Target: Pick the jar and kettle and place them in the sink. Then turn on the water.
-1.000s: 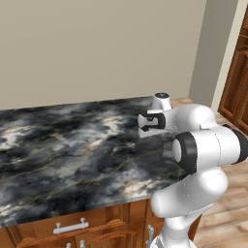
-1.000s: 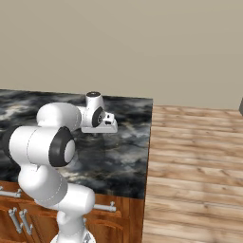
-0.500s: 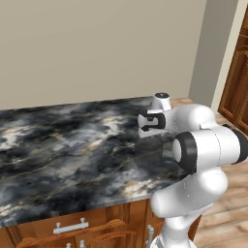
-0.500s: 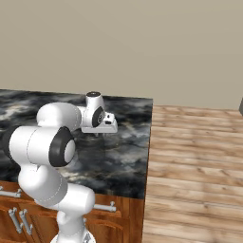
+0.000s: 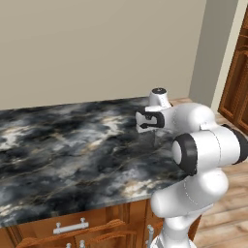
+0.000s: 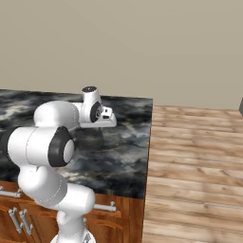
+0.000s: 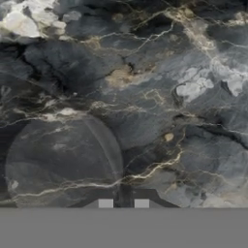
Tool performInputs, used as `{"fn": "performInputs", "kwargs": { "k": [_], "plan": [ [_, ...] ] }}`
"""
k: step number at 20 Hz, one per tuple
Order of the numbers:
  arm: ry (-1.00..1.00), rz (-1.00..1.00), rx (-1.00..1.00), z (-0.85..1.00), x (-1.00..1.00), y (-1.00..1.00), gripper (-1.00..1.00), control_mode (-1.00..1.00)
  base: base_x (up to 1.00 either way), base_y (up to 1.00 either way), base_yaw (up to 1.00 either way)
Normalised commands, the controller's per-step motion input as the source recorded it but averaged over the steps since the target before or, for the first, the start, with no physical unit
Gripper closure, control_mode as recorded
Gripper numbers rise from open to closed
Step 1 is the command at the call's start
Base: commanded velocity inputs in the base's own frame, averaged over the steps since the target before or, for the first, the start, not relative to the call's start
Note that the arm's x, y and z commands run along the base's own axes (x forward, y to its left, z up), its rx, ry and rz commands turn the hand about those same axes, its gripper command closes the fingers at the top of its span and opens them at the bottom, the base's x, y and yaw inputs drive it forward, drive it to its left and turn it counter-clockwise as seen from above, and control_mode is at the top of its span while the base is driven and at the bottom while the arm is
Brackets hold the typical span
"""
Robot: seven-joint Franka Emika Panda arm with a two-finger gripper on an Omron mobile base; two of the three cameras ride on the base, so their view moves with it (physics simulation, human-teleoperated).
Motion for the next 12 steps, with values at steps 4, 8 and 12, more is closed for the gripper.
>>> {"fn": "performInputs", "kwargs": {
  "k": [4, 8, 12],
  "plan": [
    [-0.04, -0.04, 0.00, 0.60, 0.00, -0.03, 1.00, -1.00, 0.00, 0.00, 0.00],
    [-0.06, -0.04, 0.00, 0.43, 0.00, -0.01, 1.00, -1.00, 0.00, 0.00, 0.00],
    [-0.04, -0.03, 0.00, 0.46, 0.00, 0.00, 1.00, -1.00, 0.00, 0.00, 0.00]
  ]
}}
